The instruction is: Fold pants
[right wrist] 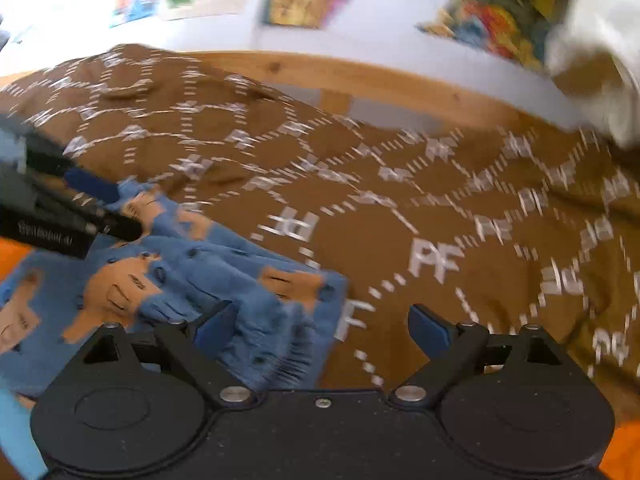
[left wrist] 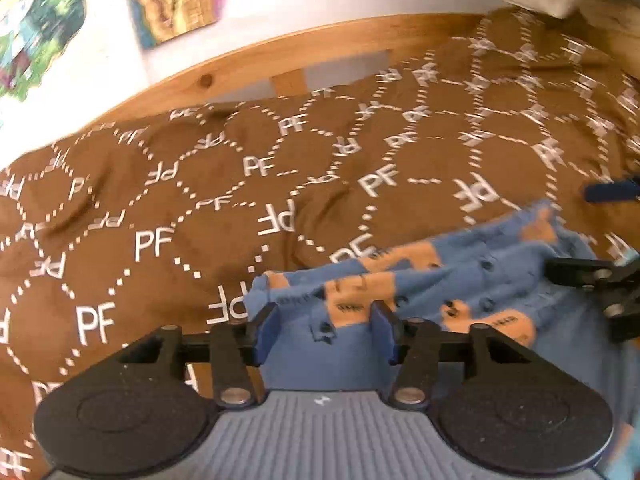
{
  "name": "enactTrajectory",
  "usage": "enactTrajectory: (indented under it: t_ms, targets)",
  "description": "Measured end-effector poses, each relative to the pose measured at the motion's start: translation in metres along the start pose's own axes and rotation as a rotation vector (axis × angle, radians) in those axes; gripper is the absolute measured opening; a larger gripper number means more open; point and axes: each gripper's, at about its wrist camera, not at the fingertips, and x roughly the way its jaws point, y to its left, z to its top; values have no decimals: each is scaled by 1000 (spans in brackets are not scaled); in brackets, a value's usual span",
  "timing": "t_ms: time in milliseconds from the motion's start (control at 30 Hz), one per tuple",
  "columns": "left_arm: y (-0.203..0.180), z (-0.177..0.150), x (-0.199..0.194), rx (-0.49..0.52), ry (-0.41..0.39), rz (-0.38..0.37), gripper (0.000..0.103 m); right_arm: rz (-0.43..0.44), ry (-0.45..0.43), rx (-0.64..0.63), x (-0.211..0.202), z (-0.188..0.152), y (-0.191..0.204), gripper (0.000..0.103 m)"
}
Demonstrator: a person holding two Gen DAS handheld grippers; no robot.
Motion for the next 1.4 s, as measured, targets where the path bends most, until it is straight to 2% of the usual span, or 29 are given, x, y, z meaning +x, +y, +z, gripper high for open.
enactTrajectory:
  t_ms: [100, 167, 300, 367, 467, 567, 700, 733, 800, 900, 967, 1033, 1100, 1200, 1300, 1400]
  targets:
    - [-1, 2, 11, -59, 0, 55, 59, 0, 31, 126, 6, -2, -24, 96]
    - [1, 6, 15, -99, 17, 82, 68, 17, 40, 176, 7, -3, -33, 96]
    - [13, 13, 2, -187, 42, 73, 71, 6, -10, 100, -8, 1, -20, 96]
    - [16, 12, -14, -214, 30, 70, 82, 16, -47, 52, -21, 5, -13, 97]
    - [16, 2, -48, -250, -5, 27, 95, 82, -56, 27, -39, 10, -9, 101]
    - [8, -20, -74, -211, -3, -33, 96, 126, 13, -17, -48, 8, -2, 101]
    - [-17, -61, -73, -23, 130, 8, 96, 136, 146, -129, -48, -2, 10, 102]
    - [-20, -71, -73, -5, 136, 31, 96, 141, 171, -156, -45, -4, 13, 102]
    - [-15, -80, -78, -54, 110, 30, 97, 174, 218, -178, -41, -9, 15, 102]
    - [-1, -79, -80, -152, 157, -5, 97, 209, 251, -154, -38, -7, 8, 102]
    - [6, -75, -84, -170, 166, -23, 98, 244, 227, -132, -42, -4, -1, 102]
    - [12, -69, -92, -161, 132, -16, 98, 249, 151, -126, -52, 0, -8, 102]
    - [14, -64, -95, -165, 97, -7, 102, 220, 74, -107, -57, 4, -10, 102]
    - [11, -62, -85, -185, 118, -43, 103, 183, -6, -46, -45, 15, -9, 102]
    - [0, -68, -71, -167, 174, -63, 102, 175, -2, -25, -17, 33, 1, 102]
    - [-4, -77, -72, -174, 158, -51, 102, 220, 56, -80, 11, 47, 19, 102]
